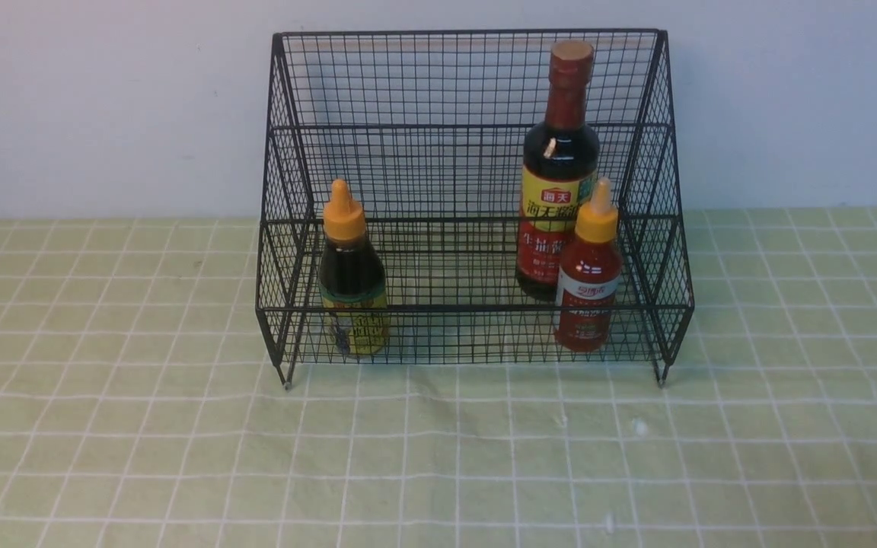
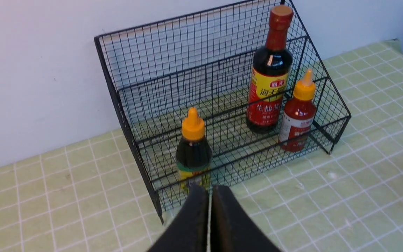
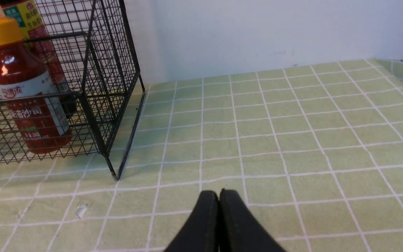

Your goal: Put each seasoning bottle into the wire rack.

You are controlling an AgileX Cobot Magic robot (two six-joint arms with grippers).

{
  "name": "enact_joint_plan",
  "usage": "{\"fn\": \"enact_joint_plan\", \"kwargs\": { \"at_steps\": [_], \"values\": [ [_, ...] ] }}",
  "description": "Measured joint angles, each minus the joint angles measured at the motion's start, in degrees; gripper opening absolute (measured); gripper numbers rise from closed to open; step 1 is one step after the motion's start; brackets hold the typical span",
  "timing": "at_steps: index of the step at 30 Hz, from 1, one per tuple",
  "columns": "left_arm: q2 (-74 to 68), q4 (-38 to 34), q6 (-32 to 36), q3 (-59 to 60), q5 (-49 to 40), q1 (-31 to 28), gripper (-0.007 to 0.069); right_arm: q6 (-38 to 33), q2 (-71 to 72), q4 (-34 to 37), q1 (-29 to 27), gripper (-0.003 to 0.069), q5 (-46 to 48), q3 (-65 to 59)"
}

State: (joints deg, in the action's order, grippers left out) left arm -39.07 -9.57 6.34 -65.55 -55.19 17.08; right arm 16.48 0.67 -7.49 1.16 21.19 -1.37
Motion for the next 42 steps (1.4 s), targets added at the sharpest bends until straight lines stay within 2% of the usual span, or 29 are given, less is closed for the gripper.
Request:
{"fn": "enact_joint_plan", "kwargs": {
  "at_steps": [7,12,16,22,24,28,33,38,42],
  "values": [
    [9.52,0.23,0.55,9.14,-3.52,0.00,-0.0006,0.00,0.00,0.00,0.00,-0.0015,0.00,0.00],
    [12.33,0.86,0.91,9.68,-4.27,0.00,-0.0006,0.00,0.00,0.00,0.00,-0.0015,0.00,0.00],
    [13.91,4.32,-1.22,9.71,-2.42,0.00,-0.0006,0.00,0.00,0.00,0.00,-0.0015,0.00,0.00],
    [18.04,13.23,-11.74,14.76,4.92,-0.53,-0.0006,0.00,0.00,0.00,0.00,-0.0015,0.00,0.00],
    [22.63,16.05,-13.69,22.24,9.78,-2.44,-0.0006,0.00,0.00,-0.01,0.00,-0.0015,0.00,0.00],
    [28.13,16.65,-13.49,32.79,17.97,-5.58,-0.0006,0.00,0.00,-0.06,0.00,-0.0015,0.00,0.00],
    [37.66,16.33,-12.29,53.03,30.52,-11.67,-0.0006,0.00,0.00,-0.06,0.00,-0.0015,0.00,0.00],
    [39.71,15.96,-12.29,64.39,36.30,-13.19,-0.0006,0.00,0.00,-0.06,0.00,-0.0015,0.02,0.00],
    [39.71,15.69,-12.29,67.15,36.10,-13.19,-0.0006,0.00,0.00,-0.06,0.00,-0.0015,0.07,0.00]
  ]
}}
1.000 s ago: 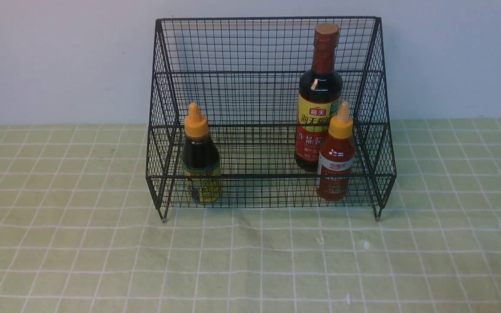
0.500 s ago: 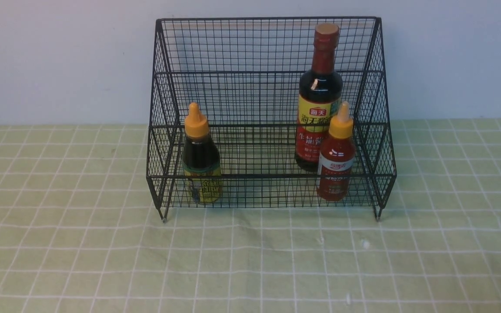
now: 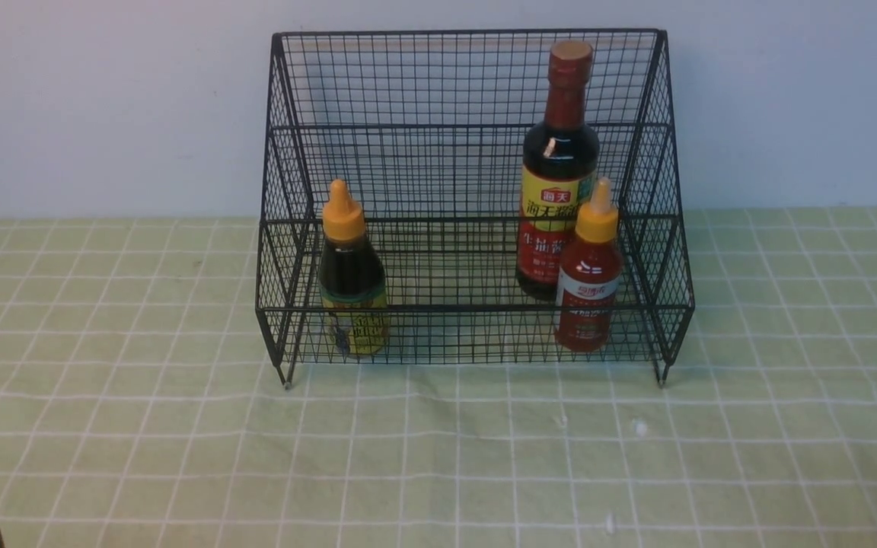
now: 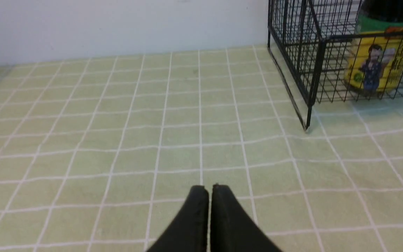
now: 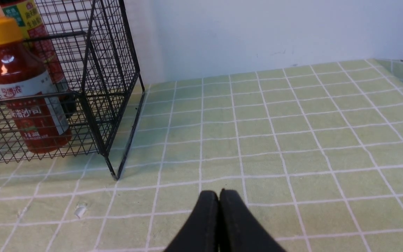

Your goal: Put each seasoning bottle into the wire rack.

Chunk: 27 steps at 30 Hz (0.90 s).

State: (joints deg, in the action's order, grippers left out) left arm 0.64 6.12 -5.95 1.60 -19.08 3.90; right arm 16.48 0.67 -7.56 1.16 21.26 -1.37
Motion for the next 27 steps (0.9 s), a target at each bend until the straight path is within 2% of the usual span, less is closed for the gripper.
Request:
{"fn": "enact_joint_plan", "kwargs": {
  "at_steps": [27],
  "values": [
    [0.00,-1.39,0.00,0.04,-2.32,0.00,-0.0006,0.00,0.00,0.00,0.00,-0.0015,0.00,0.00]
  ]
}}
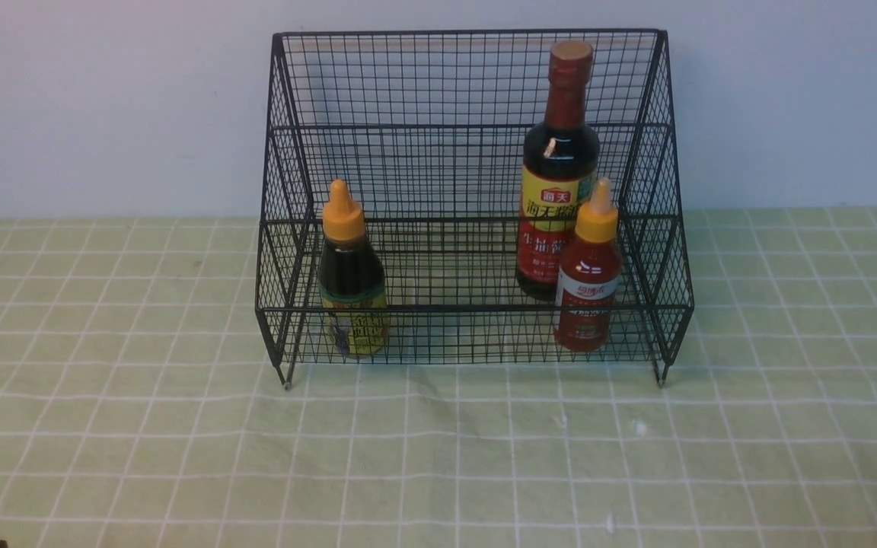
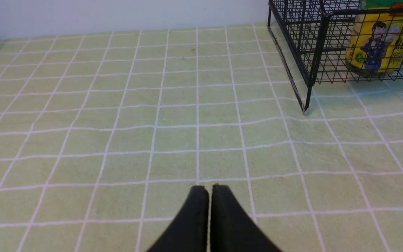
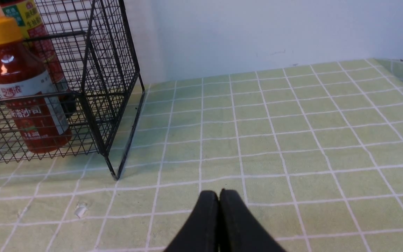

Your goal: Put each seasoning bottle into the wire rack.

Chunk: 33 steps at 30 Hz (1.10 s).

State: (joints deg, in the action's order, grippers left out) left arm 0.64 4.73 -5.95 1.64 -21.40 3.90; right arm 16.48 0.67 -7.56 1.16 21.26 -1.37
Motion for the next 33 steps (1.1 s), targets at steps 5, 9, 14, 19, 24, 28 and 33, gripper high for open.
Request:
{"fn": "enact_joint_plan", "kwargs": {
  "at_steps": [5,9,14,19,24,28,33],
  "values": [
    [0.00,0.00,0.00,0.00,-0.05,0.00,-0.0006,0.00,0.00,0.00,0.00,-0.0015,0.00,0.00],
    [0.00,0.00,0.00,0.00,-0.10,0.00,-0.0006,0.00,0.00,0.00,0.00,-0.0015,0.00,0.00],
    [0.00,0.00,0.00,0.00,-0.10,0.00,-0.0006,0.00,0.00,0.00,0.00,-0.0015,0.00,0.00],
    [0.00,0.00,0.00,0.00,-0.15,0.00,-0.0006,0.92,0.00,0.00,0.00,-0.0015,0.00,0.00],
    [0.00,0.00,0.00,0.00,-0.15,0.00,-0.0006,1.19,0.00,0.00,0.00,-0.0015,0.00,0.00],
    [0.00,0.00,0.00,0.00,-0.15,0.00,-0.0006,1.18,0.00,0.00,0.00,-0.0015,0.00,0.00],
    [0.00,0.00,0.00,0.00,-0.15,0.00,-0.0006,1.18,0.00,0.00,0.00,-0.0015,0.00,0.00]
  ]
}}
